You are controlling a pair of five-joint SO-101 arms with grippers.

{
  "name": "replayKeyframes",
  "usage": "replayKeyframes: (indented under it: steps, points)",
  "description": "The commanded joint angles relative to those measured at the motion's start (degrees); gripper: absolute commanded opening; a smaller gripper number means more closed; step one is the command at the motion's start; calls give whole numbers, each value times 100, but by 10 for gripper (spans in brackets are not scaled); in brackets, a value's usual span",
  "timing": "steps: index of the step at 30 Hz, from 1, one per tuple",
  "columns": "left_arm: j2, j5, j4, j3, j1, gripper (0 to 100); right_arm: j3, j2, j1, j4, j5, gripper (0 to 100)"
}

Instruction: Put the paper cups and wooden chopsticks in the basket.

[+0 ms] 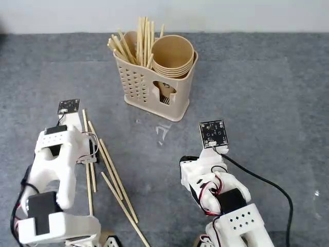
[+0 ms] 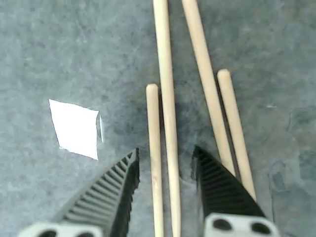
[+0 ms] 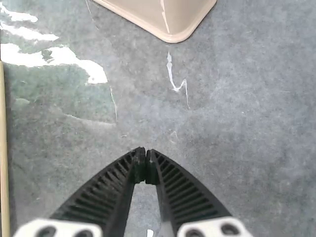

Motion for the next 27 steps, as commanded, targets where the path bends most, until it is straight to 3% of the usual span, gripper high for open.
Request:
replayKeyframes:
  steps: [1,5,16,27]
  points:
    - [273,18,-123,-295,-35,151,-35,-92,-13,-101,62,9]
    - [273,-26,-105,-303,0,14,-35,-92,-13,-101,62,9]
    - [97,18,-70,-391,0,12,-35,-92,-13,-101,62,9]
    - [-2760,18,615,-725,9,12,-35,-92,-13,-101,62,9]
